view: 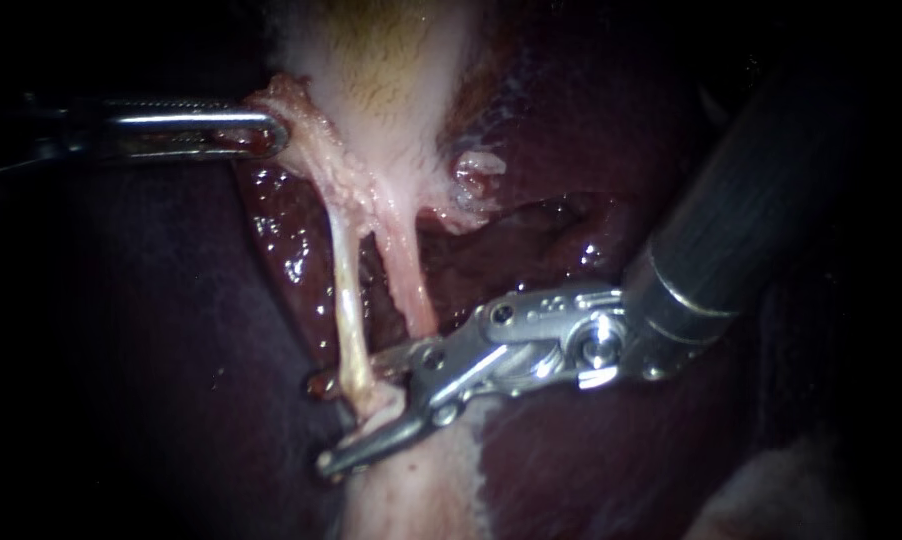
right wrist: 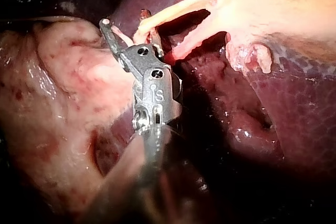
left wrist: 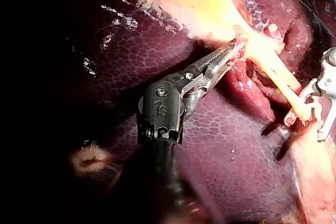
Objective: Clipping first clip left tube
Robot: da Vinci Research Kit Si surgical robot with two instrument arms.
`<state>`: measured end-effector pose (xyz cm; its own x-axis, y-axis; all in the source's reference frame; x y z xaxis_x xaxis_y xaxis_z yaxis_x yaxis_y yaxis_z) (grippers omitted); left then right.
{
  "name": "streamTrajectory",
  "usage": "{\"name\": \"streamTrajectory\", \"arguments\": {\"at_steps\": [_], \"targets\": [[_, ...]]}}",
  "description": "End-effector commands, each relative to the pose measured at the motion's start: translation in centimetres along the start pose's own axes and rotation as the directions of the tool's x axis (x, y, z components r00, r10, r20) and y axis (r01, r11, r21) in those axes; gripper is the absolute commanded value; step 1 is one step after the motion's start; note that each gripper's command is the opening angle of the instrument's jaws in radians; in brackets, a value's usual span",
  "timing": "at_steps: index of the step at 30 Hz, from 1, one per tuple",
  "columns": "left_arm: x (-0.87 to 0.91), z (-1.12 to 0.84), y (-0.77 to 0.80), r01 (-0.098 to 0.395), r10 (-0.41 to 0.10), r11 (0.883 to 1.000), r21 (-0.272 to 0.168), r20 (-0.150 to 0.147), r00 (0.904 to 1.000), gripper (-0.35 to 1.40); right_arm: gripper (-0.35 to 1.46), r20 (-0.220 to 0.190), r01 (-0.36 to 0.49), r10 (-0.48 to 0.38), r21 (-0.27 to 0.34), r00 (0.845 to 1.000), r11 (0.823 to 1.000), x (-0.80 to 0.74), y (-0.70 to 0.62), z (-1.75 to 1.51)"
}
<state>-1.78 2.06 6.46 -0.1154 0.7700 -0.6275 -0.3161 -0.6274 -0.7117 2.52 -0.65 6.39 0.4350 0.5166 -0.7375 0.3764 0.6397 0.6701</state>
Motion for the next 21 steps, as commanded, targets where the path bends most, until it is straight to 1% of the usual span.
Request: {"name": "streamTrajectory", "arguments": {"at_steps": [1, 5, 9, 15, 21], "targets": [[0.00, 0.00, 0.00, 0.000, 0.000, 1.000, 0.000, 0.000, 1.0000, -0.35, 0.47, 0.001, -0.002, 0.002, 0.000, 1.000, 1.000, 0.01, -0.01, 0.01], [0.00, 0.00, 0.00, 0.000, 0.000, 1.000, 0.000, 0.000, 1.0000, -0.35, 0.47, 0.002, -0.007, 0.007, 0.002, 1.000, 1.000, 0.03, -0.05, 0.05], [0.00, 0.00, 0.00, 0.000, 0.000, 1.000, 0.000, 0.000, 1.0000, -0.35, 0.46, 0.002, -0.013, 0.013, 0.003, 1.000, 1.000, 0.03, -0.05, 0.05], [0.00, 0.00, 0.00, 0.000, 0.000, 1.000, 0.000, 0.000, 1.0000, -0.35, 0.37, 0.002, -0.030, 0.030, 0.005, 1.000, 1.000, 0.02, -0.07, 0.01], [0.00, 0.00, 0.00, 0.000, 0.000, 1.000, 0.000, 0.000, 1.0000, -0.35, 0.32, 0.002, -0.036, 0.036, 0.005, 0.999, 0.999, 0.02, -0.06, 0.01]]}}
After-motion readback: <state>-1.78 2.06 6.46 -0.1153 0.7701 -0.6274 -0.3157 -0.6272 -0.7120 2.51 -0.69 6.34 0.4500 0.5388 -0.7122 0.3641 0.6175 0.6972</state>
